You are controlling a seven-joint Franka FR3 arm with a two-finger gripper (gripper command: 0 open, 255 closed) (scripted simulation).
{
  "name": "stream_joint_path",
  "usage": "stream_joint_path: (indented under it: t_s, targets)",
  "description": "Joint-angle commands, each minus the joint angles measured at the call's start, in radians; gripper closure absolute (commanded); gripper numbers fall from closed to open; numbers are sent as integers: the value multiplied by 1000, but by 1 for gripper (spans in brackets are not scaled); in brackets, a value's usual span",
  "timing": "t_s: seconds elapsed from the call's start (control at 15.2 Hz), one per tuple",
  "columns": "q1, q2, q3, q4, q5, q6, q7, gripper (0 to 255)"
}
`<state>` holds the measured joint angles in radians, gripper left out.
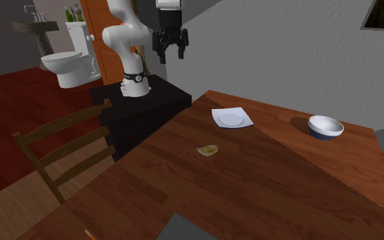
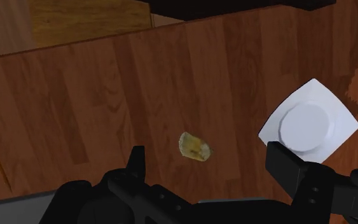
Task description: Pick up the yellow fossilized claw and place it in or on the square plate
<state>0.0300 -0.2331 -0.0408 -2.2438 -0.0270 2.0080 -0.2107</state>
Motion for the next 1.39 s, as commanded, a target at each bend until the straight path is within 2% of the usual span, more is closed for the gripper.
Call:
stream_joint_path:
  t_s: [0.0,0.66,1.32]
  targets:
    - [6,81,0,25,7,39,-15,0]
    - [2,468,-1,221,41,144,-128,0]
    - [-11,868,23,532,53,148,-212,0]
